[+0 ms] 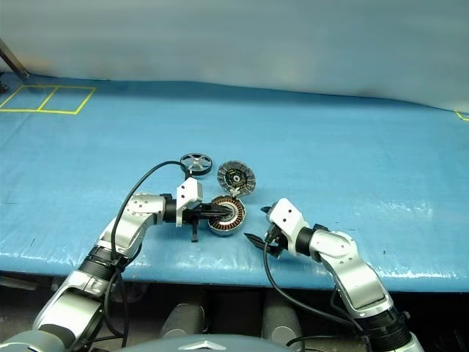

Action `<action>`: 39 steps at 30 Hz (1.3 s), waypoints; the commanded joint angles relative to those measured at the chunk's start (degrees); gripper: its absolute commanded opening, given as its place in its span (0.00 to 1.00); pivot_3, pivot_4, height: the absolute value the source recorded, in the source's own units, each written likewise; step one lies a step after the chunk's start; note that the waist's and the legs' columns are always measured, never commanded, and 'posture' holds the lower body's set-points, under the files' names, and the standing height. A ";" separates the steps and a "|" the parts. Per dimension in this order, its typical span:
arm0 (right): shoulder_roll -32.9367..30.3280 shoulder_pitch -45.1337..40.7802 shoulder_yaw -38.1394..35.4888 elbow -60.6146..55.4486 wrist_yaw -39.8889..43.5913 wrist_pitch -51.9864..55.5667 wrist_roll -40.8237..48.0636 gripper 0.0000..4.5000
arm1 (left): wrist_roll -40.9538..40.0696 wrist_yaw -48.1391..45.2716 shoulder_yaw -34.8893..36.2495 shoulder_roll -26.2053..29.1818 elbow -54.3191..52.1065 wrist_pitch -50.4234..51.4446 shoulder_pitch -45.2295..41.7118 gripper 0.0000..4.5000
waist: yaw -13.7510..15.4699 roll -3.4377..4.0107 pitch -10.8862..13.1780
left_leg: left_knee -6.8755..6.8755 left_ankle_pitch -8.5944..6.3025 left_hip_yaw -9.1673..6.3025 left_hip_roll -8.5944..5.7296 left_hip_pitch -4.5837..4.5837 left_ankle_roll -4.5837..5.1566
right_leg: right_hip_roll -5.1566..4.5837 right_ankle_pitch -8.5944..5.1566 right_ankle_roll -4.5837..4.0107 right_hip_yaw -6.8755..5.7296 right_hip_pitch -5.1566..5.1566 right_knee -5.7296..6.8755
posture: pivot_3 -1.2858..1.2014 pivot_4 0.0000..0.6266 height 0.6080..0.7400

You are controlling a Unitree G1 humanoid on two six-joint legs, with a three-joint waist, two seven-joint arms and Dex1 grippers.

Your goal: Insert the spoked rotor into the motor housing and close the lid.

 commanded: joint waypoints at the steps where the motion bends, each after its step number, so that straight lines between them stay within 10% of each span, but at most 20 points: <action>1: 0.06 -0.14 -0.20 -0.93 -0.31 -0.88 0.11 0.92 | -1.04 -0.21 1.19 0.07 -2.04 0.36 -0.08 0.00 | -0.01 0.00 0.00 | 0.01 0.00 0.00 0.00 0.00 0.00 | 0.00 0.00 0.00 0.00 0.00 0.00 | 0.52 0.24 1.00; 39: 0.46 -0.26 0.83 -0.24 -0.94 -1.52 -1.26 0.92 | 1.47 -0.05 -0.23 0.17 -2.28 3.29 0.13 0.00 | 0.02 0.00 -0.01 | 0.02 0.00 0.00 -0.01 0.00 0.00 | 0.00 0.00 0.00 0.00 0.01 0.00 | 0.52 0.24 1.00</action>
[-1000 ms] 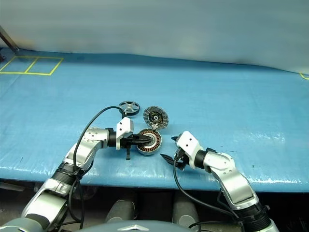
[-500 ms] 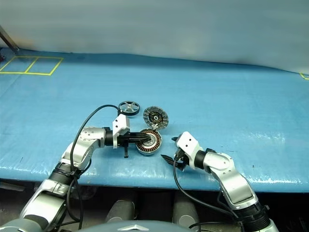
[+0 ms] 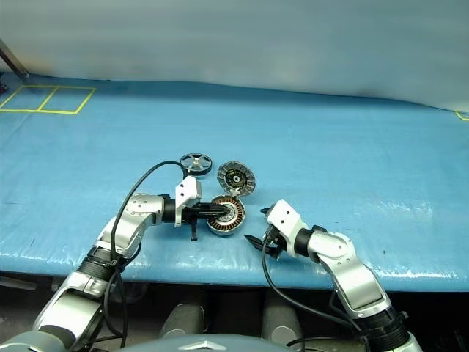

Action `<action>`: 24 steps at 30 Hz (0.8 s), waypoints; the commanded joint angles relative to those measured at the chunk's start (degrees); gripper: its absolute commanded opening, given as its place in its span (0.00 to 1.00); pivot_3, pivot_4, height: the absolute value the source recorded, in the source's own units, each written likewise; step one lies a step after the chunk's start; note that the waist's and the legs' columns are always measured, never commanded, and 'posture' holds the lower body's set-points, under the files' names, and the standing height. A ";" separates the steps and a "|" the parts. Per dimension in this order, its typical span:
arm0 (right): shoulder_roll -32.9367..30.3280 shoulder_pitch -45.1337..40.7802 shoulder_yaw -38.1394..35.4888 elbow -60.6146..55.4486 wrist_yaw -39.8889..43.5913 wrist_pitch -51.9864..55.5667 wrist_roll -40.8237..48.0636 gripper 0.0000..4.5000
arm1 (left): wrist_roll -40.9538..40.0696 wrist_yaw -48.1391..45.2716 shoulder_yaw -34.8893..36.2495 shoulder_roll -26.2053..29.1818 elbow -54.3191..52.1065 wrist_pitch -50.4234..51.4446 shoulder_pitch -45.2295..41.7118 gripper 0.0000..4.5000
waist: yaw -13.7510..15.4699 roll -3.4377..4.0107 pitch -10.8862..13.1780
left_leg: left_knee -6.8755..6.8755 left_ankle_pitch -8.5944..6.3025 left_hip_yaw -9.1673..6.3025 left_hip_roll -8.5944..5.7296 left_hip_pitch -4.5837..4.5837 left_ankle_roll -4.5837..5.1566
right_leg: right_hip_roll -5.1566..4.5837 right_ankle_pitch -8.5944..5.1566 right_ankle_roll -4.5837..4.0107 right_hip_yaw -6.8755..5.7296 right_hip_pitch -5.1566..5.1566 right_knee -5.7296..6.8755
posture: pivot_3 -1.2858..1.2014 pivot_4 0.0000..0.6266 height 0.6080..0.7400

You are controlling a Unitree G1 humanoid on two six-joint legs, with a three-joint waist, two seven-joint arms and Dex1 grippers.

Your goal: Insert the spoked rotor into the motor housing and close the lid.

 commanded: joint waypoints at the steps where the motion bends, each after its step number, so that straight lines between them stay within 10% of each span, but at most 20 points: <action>1: 0.26 -0.29 -0.01 -0.95 -0.17 -1.32 0.02 0.92 | 1.16 -0.99 -1.60 0.63 -1.52 -0.35 0.01 0.00 | 0.01 0.00 0.00 | 0.00 0.00 0.00 0.00 0.00 0.00 | 0.00 0.00 0.00 0.00 0.00 0.00 | 0.52 0.24 1.00; 24: 0.91 -0.76 0.49 0.03 -0.39 -2.00 -0.89 0.92 | -3.40 0.14 2.37 1.00 -4.00 1.03 -0.50 0.00 | -0.04 0.00 -0.01 | 0.00 0.00 0.00 0.00 0.04 0.00 | 0.00 0.00 0.00 0.00 0.03 0.00 | 0.52 0.24 1.00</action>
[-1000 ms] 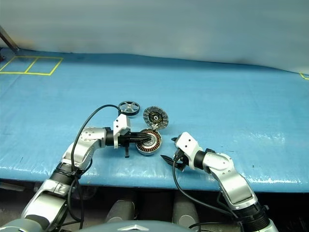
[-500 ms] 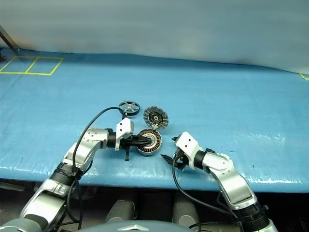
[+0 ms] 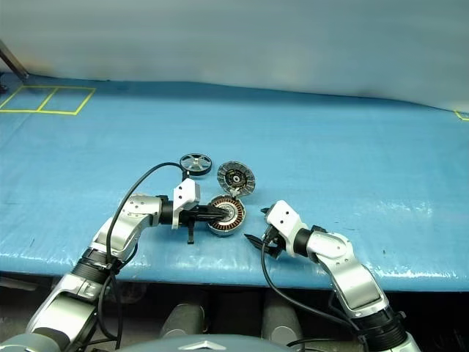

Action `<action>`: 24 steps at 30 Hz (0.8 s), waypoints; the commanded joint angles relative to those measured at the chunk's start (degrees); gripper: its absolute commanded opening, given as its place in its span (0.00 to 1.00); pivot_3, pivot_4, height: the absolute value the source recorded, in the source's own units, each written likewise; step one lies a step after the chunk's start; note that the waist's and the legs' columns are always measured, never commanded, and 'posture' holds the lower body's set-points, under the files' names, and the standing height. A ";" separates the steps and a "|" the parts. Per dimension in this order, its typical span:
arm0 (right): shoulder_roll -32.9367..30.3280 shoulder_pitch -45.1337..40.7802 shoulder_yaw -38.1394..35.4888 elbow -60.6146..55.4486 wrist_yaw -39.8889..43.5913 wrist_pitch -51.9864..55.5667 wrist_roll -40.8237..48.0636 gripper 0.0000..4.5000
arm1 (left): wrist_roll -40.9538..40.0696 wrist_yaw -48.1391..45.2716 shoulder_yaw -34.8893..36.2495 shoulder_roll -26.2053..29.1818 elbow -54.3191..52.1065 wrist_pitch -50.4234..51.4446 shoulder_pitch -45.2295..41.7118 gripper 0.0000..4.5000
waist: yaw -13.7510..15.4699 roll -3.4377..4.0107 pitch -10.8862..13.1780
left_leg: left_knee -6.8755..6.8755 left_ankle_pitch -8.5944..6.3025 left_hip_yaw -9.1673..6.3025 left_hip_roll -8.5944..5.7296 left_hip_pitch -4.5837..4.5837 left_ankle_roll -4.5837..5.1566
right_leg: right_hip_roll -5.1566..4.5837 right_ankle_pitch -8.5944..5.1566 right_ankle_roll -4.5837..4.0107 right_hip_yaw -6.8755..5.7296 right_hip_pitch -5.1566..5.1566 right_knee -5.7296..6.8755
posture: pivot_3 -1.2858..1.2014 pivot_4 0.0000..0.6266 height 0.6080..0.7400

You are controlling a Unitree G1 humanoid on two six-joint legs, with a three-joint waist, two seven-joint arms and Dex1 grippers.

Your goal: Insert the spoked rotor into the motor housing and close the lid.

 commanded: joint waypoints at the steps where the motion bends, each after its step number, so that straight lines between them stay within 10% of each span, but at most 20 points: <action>1: 0.39 -0.74 0.27 -0.99 -0.05 -1.12 0.09 0.92 | -1.35 0.47 1.79 -0.53 -0.84 0.01 -1.70 0.00 | 0.06 0.00 0.00 | 0.00 0.00 0.00 0.00 0.00 0.00 | 0.00 0.00 0.00 0.00 0.00 0.00 | 0.52 0.24 1.00; 24: 0.57 -0.39 0.46 -1.12 -0.94 -1.33 -0.12 0.92 | 4.98 -0.62 -4.79 -0.84 2.18 -0.23 -2.25 0.00 | 0.00 0.00 -0.01 | 0.00 0.00 0.00 0.00 0.07 0.00 | 0.00 0.00 0.00 0.00 0.07 0.00 | 0.52 0.24 1.00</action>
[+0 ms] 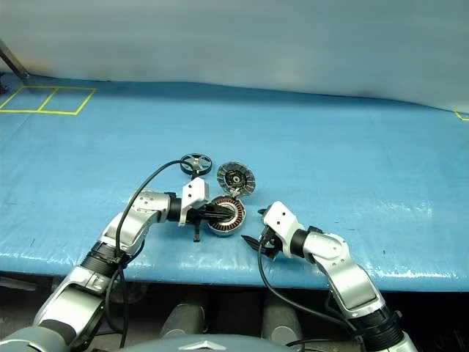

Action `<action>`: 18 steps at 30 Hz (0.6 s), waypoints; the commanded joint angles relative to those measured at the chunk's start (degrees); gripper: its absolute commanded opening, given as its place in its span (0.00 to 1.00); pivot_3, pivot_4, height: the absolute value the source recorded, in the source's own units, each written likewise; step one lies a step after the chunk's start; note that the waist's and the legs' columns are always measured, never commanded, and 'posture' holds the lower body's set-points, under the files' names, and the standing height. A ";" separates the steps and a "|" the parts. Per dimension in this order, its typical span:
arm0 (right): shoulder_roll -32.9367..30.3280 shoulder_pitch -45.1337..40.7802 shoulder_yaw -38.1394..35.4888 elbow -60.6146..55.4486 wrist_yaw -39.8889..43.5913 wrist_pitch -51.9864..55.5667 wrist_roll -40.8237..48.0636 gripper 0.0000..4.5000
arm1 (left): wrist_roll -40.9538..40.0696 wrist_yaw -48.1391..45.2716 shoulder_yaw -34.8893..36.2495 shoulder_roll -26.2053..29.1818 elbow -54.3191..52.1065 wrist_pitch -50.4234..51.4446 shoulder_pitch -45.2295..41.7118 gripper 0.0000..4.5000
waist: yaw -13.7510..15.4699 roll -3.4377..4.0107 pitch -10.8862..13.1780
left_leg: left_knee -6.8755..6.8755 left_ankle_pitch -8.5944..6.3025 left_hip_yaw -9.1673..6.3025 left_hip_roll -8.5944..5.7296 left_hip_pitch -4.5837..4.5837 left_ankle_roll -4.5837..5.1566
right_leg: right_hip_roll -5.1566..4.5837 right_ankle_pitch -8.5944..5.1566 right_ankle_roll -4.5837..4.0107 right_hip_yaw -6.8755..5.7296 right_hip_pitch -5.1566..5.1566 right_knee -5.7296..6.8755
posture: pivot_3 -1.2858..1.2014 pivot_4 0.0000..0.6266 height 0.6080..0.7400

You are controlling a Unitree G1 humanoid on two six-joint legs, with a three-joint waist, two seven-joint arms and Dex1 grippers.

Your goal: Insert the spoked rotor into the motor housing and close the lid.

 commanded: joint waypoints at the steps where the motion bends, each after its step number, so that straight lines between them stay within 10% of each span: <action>1: -0.09 -0.14 -0.74 -1.41 -0.29 -1.26 0.05 0.92 | 0.78 -0.27 -0.83 0.39 -0.49 0.25 1.01 0.00 | -0.02 0.00 0.00 | 0.00 0.00 0.00 0.00 0.02 0.00 | 0.00 0.00 0.00 0.00 0.01 0.00 | 0.52 0.24 1.00; 18: 0.03 -0.73 -0.54 -0.76 -0.38 -1.62 -0.06 0.92 | -9.75 0.84 11.28 5.12 -10.21 4.94 4.00 0.00 | -0.33 0.00 0.01 | -0.01 0.00 -0.01 0.00 -0.01 0.00 | 0.00 0.00 0.00 0.00 -0.03 0.00 | 0.52 0.24 1.00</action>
